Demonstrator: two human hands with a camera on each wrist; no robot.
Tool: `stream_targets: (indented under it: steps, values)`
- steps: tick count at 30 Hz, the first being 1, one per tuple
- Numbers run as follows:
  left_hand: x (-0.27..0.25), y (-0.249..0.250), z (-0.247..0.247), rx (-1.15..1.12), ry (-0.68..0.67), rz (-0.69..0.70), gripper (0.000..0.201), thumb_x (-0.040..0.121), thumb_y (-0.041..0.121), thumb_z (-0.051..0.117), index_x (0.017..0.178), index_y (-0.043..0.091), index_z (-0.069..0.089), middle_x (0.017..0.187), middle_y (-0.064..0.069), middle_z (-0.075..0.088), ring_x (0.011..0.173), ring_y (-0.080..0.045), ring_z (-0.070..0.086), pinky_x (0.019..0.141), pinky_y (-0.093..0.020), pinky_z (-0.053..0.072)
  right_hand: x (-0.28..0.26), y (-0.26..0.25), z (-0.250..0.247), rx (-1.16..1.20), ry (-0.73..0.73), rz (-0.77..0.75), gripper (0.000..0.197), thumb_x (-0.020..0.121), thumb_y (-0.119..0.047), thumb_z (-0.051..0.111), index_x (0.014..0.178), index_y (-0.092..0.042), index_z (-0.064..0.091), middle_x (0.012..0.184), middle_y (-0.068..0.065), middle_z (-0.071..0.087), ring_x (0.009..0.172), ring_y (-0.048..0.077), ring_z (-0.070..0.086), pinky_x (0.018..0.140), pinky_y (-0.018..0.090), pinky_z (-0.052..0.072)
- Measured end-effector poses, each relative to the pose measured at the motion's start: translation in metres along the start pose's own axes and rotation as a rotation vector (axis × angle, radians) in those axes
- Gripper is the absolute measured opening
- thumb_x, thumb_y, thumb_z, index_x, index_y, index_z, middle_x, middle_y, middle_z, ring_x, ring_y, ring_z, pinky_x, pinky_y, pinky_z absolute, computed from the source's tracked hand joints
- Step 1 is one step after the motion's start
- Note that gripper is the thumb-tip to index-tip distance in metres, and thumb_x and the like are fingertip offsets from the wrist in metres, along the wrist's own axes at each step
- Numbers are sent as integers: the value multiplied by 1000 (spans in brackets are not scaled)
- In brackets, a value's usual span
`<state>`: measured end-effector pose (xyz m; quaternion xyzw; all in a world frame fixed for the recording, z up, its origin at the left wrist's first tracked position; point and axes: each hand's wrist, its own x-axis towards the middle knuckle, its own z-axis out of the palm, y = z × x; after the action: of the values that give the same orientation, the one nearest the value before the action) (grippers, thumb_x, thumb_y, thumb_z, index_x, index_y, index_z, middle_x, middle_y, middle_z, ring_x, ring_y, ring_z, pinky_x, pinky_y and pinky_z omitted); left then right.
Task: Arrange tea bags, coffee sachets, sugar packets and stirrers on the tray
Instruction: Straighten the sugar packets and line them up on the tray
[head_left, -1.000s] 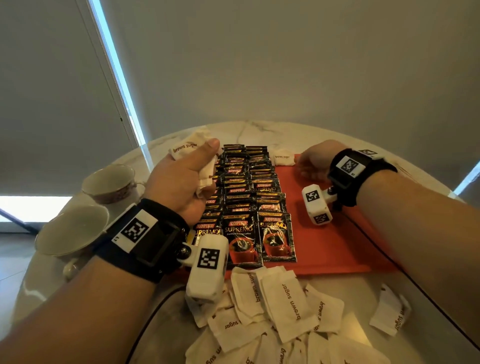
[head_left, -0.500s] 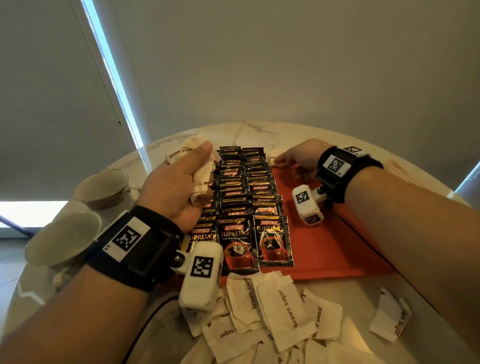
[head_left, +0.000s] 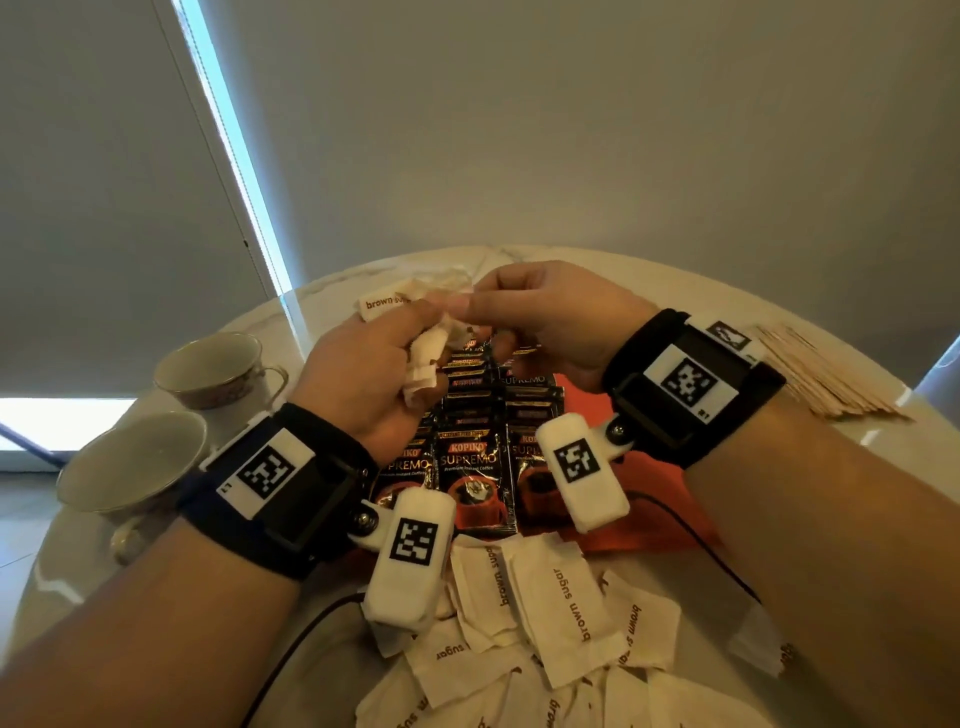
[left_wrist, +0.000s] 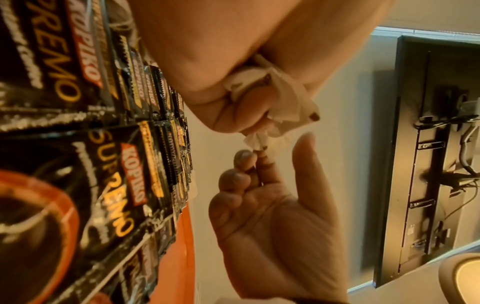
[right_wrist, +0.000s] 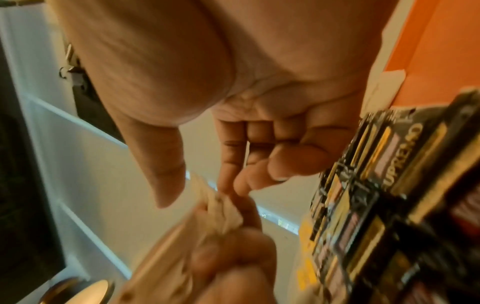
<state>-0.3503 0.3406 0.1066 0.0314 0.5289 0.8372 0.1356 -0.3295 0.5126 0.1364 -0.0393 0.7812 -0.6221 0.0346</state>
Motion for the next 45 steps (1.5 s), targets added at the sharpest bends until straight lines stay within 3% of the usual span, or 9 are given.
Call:
stream_targets:
  steps: [10,18,21,25,30,33,37,42,45]
  values:
    - [1,3,-2,8,13,9,16,102,24,65,103,8,63,65,-4,62,48,-10,50,35,-20,37,-5,6,4,259,72,-4,10,90,-9,73,87,-9,64,80,7,70,62,17,63,69,38,61]
    - [-7,9,2,-38,124,32,15,105,15,61,110,1,63,65,-9,71,41,-13,61,33,-19,42,-1,7,-3,492,92,-30,14,96,-1,63,108,-7,62,83,10,71,67,18,68,61,32,63]
    - [-7,6,3,30,95,13,23,104,19,62,119,1,62,75,-10,74,46,-13,64,35,-22,43,0,8,2,460,115,-39,18,94,-1,66,110,-5,58,80,9,70,65,19,68,60,34,62]
    - [-8,6,3,97,90,8,19,103,23,62,113,7,66,76,-7,75,49,-14,63,38,-23,43,0,10,6,412,139,-25,25,89,-4,73,108,-8,57,90,15,70,65,22,68,60,37,61]
    - [-11,6,3,140,71,14,24,102,27,63,117,8,65,86,-11,74,55,-16,65,39,-26,44,-5,8,6,273,101,-28,25,84,-3,78,104,-8,65,100,14,74,73,21,69,59,31,60]
    - [-16,8,8,181,68,62,11,101,22,66,104,12,66,76,-9,76,52,-10,68,40,-22,48,-7,7,7,216,119,-38,23,81,-7,80,98,-6,65,93,12,73,76,24,68,62,32,60]
    - [-18,8,11,211,40,92,10,103,12,62,94,13,66,64,1,75,48,-8,67,38,-20,48,-5,4,6,245,214,-27,14,91,-15,75,97,-5,67,68,0,68,55,11,61,61,34,59]
    - [-17,11,9,157,54,71,4,102,12,63,103,10,67,70,-4,76,49,-12,69,37,-21,48,-9,-1,-1,196,153,-4,21,87,-11,77,104,-4,68,82,7,71,60,13,66,58,31,59]
    - [-10,10,2,162,94,66,17,102,18,66,115,9,66,77,-6,76,49,-12,66,38,-22,46,-5,-4,-16,139,192,4,21,85,-3,77,103,-4,66,82,9,71,61,14,66,54,28,58]
